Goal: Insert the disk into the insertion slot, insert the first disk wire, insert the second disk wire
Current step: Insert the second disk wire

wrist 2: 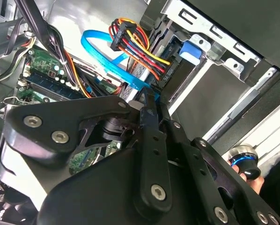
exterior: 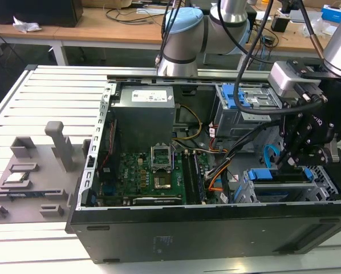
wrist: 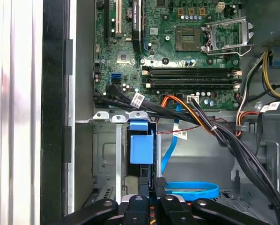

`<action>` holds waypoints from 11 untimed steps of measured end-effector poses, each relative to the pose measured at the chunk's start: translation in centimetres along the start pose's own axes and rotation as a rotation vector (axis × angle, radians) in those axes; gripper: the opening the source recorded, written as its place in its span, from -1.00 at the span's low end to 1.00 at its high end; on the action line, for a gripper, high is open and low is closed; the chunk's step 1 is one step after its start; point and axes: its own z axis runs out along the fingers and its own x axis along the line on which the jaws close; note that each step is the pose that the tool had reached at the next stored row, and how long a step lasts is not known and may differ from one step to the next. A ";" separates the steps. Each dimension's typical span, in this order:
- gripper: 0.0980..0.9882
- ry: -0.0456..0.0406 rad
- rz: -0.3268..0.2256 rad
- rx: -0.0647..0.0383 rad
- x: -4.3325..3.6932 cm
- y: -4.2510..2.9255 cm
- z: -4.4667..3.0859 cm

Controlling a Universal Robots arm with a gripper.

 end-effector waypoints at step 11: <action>-0.86 -0.0169 -0.001 0.000 0.20 0.01 -0.18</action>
